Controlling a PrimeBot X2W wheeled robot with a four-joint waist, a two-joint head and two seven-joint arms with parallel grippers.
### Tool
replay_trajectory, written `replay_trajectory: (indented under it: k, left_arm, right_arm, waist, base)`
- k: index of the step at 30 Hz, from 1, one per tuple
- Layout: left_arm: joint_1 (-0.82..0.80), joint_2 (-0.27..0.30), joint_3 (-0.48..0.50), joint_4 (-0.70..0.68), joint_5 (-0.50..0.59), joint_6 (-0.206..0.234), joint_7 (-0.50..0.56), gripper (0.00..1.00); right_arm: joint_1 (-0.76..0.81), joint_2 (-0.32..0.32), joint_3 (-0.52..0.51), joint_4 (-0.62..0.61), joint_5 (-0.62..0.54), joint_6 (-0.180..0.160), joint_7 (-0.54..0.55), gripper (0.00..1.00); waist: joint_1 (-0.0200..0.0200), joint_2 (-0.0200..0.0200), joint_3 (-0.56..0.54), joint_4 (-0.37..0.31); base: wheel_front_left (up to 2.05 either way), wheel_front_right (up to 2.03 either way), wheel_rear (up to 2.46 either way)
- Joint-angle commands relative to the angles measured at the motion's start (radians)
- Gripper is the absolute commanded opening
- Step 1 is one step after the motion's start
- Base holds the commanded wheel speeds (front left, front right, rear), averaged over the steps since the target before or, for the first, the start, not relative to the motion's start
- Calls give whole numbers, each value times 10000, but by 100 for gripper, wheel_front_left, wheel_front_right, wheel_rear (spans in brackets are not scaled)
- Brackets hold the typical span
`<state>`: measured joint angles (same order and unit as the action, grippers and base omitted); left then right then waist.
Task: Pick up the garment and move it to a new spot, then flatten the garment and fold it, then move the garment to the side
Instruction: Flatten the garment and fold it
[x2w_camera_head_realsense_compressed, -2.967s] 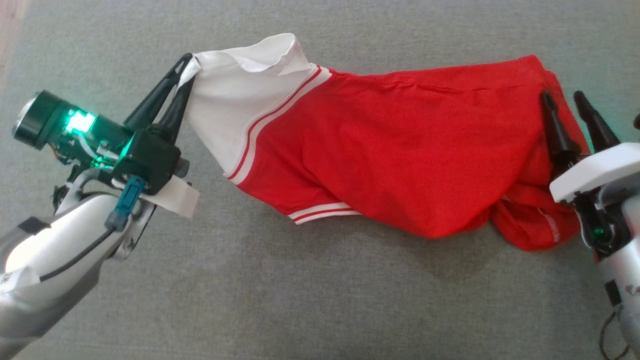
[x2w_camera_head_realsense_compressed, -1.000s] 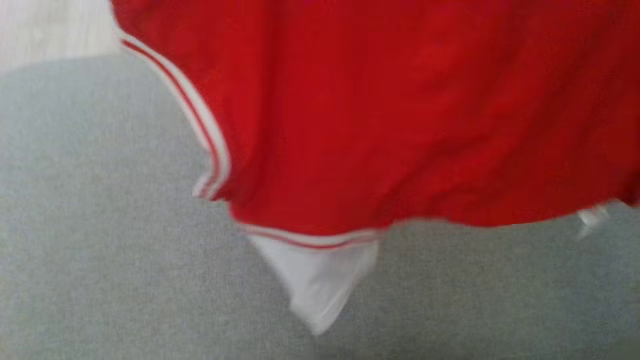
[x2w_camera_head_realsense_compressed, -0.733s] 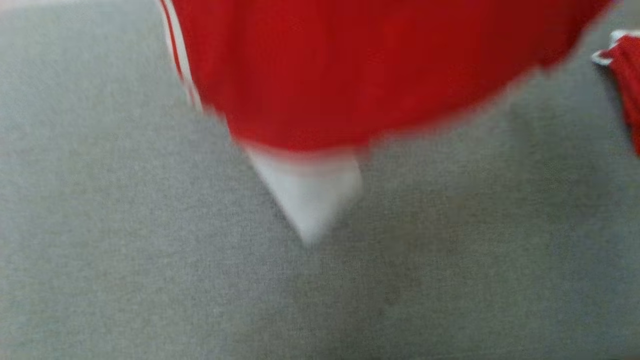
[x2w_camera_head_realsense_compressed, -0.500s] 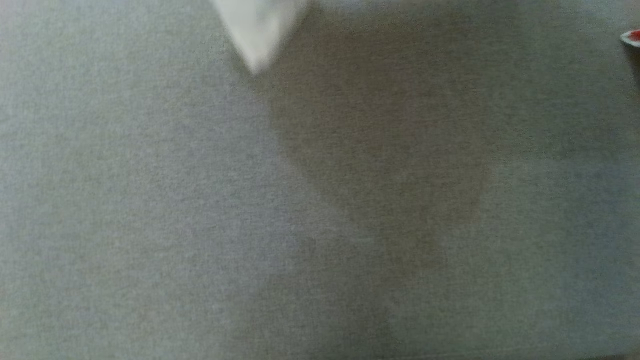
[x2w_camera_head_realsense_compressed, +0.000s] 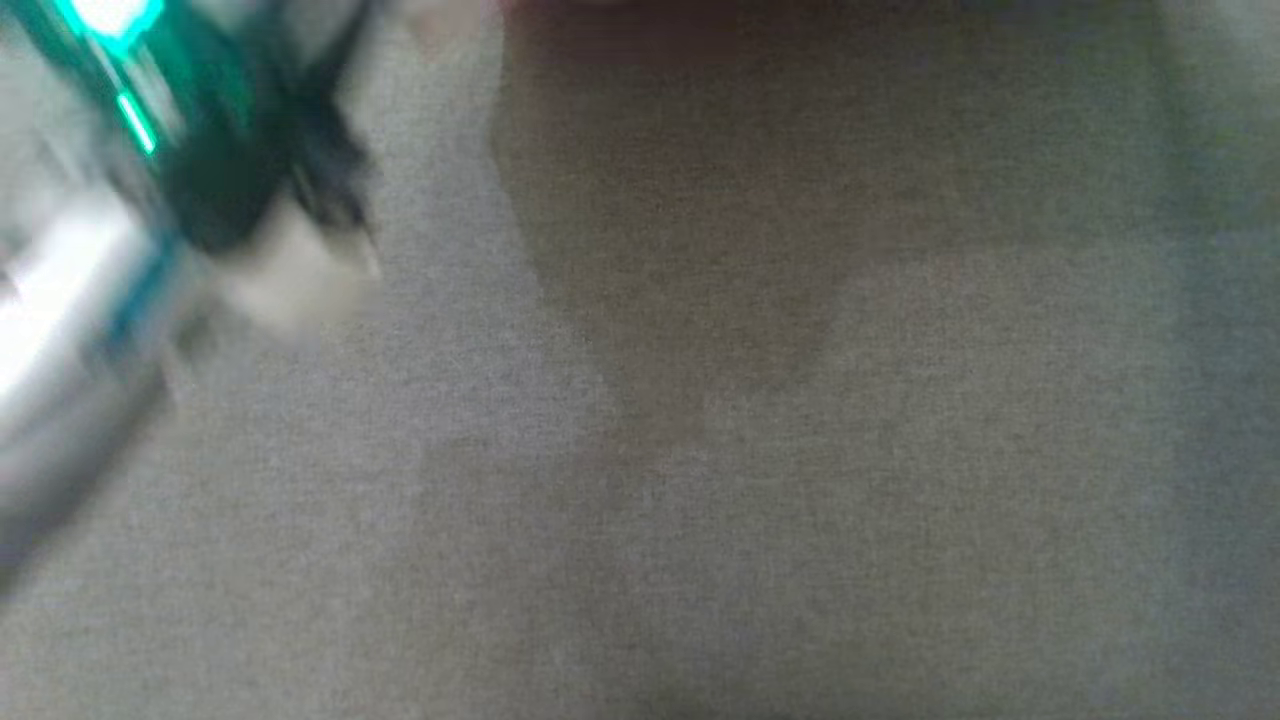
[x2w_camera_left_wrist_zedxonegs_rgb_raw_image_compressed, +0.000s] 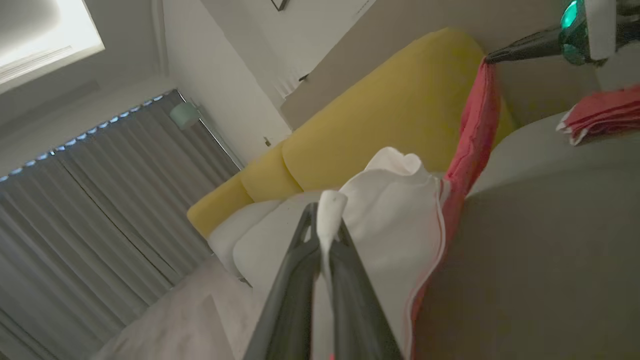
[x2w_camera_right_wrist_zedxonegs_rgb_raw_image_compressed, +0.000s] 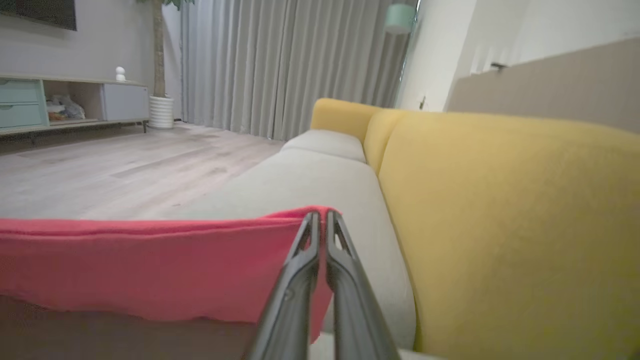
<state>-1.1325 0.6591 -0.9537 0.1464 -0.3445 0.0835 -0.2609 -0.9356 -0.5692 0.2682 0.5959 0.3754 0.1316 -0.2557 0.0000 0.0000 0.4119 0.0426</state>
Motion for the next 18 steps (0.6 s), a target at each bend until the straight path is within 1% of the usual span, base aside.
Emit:
replay_trajectory:
  k: [1,5,8,12,13,14,15,18]
  left_arm:
    - [711,604,544,-817,-158,274,-8,0]
    - [3204,918,122,-1838,-103,655,-8,0]
    - [4735,1034,-202,-2231,-98,947,-8,0]
    - [6345,1119,-443,-2411,-233,1351,-8,0]
    - [6664,1129,-491,-2436,-278,1421,-8,0]
    - [6664,1129,-491,-2436,-278,1421,-8,0]
    - [7202,1178,-562,-2496,-381,1504,-8,0]
    - [7619,1268,-557,-2623,-429,1590,-8,0]
  right_arm:
    - [991,-198,-408,-588,138,-9,-58,0]
    - [3493,-121,-1486,-1582,18,-9,-59,0]
    - [5545,272,-2317,-2524,-106,-9,-59,0]
    - [8018,863,-3132,-3633,-676,-9,-59,0]
    - [8494,1008,-3284,-3872,-827,-9,-60,0]
    - [8494,1008,-3284,-3872,-827,-9,-60,0]
    - [9269,1276,-3493,-4295,-1090,-9,-59,0]
    - [9903,1641,-3715,-4812,-1270,-9,41,0]
  waist:
    - [0,0,-155,38]
    - [0,0,-550,53]
    - [0,0,-851,1]
    - [0,0,-1119,-61]
    - [0,0,-1172,-84]
    - [0,0,-1172,-84]
    - [0,0,-1258,-137]
    - [0,0,-1334,-169]
  base:
    - [0,0,0]
    - [0,0,0]
    - [0,0,0]
    - [0,0,0]
    - [0,0,0]
    - [0,0,0]
    - [0,0,0]
    - [0,0,0]
